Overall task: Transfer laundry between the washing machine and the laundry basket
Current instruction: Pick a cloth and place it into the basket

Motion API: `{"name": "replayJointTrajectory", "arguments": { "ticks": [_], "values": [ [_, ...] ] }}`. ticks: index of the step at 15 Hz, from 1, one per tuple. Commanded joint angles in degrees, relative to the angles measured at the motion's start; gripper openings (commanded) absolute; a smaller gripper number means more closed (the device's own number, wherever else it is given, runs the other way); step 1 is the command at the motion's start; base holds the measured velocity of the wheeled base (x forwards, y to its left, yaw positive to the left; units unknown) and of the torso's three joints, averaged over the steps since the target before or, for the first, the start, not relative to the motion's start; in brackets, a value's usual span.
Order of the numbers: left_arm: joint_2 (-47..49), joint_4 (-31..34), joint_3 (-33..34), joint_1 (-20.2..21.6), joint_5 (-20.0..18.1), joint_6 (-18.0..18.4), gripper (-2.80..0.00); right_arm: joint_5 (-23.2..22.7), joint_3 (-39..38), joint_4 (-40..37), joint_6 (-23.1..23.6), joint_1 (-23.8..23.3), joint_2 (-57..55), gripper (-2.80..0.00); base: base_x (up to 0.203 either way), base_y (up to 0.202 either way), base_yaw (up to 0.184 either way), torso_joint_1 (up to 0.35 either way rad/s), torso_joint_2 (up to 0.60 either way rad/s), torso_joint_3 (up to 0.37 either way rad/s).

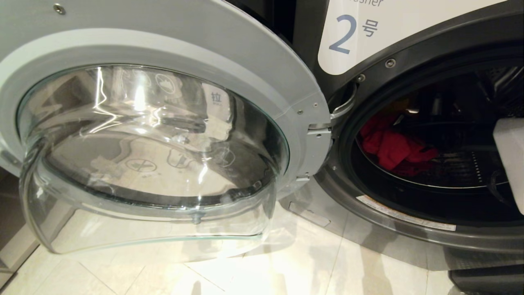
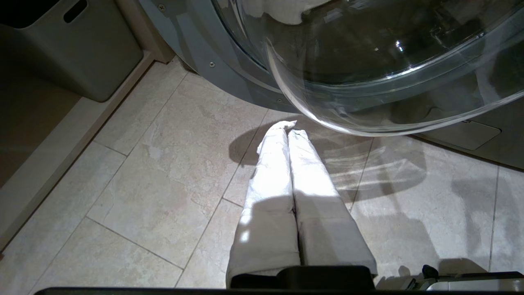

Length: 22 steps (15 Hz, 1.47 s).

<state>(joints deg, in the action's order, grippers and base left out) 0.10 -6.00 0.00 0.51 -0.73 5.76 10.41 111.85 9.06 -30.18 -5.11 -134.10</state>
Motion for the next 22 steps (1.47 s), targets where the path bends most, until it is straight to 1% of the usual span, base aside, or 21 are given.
{"name": "replayJointTrajectory", "arguments": {
  "ticks": [1, 3, 5, 13, 15, 20, 22],
  "values": [
    [0.1, -0.1, 2.3, 0.0, 0.1, -0.2, -2.8, 0.5, -0.4, -0.8, -0.1, 0.8, 6.8, -2.8, 0.0, 0.0, 0.0, 0.0, 0.0, 0.0],
    [0.1, -0.1, 2.3, 0.0, 0.1, -0.2, -2.8, 2.0, -1.7, -3.2, -0.1, 1.9, 11.9, -2.8, 0.0, 0.0, 0.0, 0.0, 0.0, 0.0],
    [0.1, -0.1, 2.3, 0.0, 0.0, -0.1, -2.8, 2.6, -4.5, -4.8, 0.2, 3.2, 17.3, -2.8, 0.0, 0.0, 0.0, 0.0, 0.0, 0.0],
    [0.1, 0.0, 2.3, 0.0, 0.1, 0.1, -2.8, 2.8, -33.7, -5.4, 0.6, 7.9, 42.9, -2.8, 0.0, 0.0, 0.0, 0.0, 0.0, 0.0],
    [0.1, 0.0, 2.3, 0.0, 0.1, 0.1, -2.8, 2.6, -41.2, -5.4, 1.1, 8.4, 47.9, -2.8, 0.0, 0.0, 0.0, 0.0, 0.0, 0.0],
    [0.1, 0.0, 2.3, 0.0, 0.1, 0.0, -2.8, 2.5, -58.7, -4.8, 5.4, 10.8, 55.0, -2.8, 0.0, 0.0, 0.0, 0.0, 0.0, 0.0],
    [0.0, 0.0, 2.3, 0.0, 0.1, 0.0, -2.8, 2.5, -63.6, -2.7, 6.1, 13.9, 55.6, -2.8, 0.0, 0.0, 0.0, 0.0, 0.0, 0.0]
  ]
}}
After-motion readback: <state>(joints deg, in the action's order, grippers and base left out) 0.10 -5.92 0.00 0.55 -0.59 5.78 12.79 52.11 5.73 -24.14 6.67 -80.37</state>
